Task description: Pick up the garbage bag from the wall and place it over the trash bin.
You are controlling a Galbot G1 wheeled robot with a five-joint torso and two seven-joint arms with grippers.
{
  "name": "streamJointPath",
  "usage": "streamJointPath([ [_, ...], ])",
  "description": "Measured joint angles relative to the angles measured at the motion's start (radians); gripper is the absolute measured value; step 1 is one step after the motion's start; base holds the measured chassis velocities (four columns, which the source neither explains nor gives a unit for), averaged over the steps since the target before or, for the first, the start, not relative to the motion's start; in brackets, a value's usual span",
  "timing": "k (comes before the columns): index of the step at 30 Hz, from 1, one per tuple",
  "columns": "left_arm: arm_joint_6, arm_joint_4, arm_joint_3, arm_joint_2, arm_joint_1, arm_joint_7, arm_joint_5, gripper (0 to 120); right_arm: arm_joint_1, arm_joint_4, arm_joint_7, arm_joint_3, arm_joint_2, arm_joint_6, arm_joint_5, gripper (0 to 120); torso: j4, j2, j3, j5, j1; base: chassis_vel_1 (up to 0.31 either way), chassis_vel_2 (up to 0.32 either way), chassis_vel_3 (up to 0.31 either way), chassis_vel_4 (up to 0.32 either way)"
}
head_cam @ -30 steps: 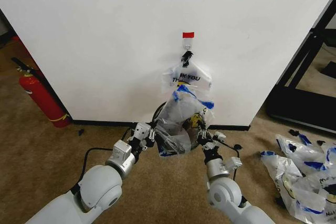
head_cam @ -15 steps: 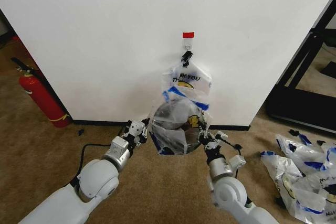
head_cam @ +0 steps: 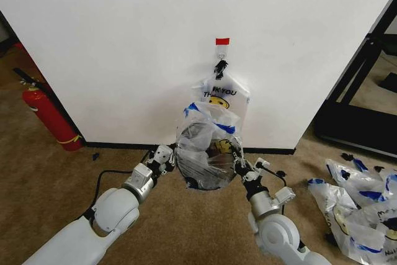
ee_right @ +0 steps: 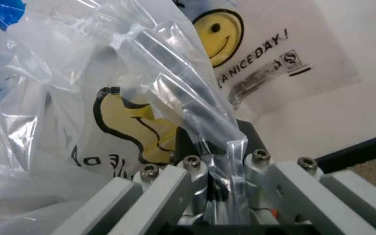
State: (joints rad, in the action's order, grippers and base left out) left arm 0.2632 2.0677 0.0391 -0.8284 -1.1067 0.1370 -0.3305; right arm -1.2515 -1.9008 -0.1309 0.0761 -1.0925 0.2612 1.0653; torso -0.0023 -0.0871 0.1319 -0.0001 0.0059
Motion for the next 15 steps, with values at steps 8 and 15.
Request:
streamJointPath([
  [8,-0.016,-0.006,0.009,0.012,-0.041,-0.031,0.072,36,0.052,0.053,-0.085,0.003,-0.018,-0.012,-0.003,0,0.0001,0.0,0.0,0.0002,0.0,0.0,0.0,0.0,0.0],
  [15,-0.038,-0.038,0.034,0.012,-0.042,-0.016,0.146,59,0.073,0.088,-0.107,0.001,-0.023,-0.014,-0.002,0,0.0001,0.0,0.0,0.0,0.0,0.0,0.0,0.0,0.0],
])
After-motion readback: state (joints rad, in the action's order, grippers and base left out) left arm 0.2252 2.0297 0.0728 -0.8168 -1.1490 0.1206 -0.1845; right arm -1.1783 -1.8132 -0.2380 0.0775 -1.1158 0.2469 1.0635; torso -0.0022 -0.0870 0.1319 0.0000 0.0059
